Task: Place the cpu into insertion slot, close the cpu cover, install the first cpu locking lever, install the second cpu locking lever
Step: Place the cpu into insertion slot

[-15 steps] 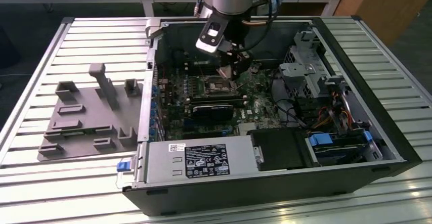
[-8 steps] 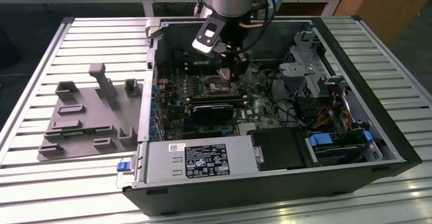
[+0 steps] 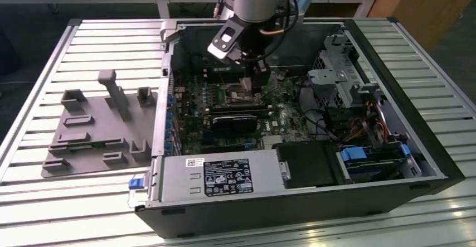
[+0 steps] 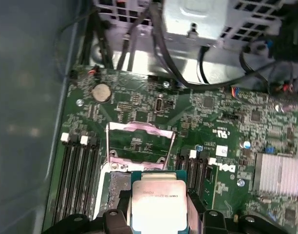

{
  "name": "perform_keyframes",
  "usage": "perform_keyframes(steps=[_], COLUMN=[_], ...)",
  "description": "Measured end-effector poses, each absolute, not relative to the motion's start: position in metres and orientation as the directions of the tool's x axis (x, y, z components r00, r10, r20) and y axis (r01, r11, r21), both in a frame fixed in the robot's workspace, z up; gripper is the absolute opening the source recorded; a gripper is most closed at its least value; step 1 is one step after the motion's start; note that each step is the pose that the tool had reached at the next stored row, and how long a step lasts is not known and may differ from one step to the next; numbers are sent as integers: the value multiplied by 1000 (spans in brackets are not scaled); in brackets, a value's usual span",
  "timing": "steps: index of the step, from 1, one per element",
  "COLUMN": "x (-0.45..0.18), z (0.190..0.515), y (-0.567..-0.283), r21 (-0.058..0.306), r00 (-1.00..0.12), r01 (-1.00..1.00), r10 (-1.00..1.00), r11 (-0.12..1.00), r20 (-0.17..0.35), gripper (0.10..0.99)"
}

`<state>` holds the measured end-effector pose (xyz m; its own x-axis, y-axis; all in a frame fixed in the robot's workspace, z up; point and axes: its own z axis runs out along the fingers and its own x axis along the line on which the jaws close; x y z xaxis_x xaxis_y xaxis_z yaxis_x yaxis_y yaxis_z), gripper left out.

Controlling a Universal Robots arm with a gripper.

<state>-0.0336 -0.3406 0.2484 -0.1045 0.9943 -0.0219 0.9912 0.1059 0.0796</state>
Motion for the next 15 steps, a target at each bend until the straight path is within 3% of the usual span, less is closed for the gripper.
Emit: perform_keyframes(steps=[15], x=[-39], z=[236], y=[-335], r21=[82], r00=[-64], r01=[994], r10=[998], r11=[66], r20=[-22], gripper=[537])
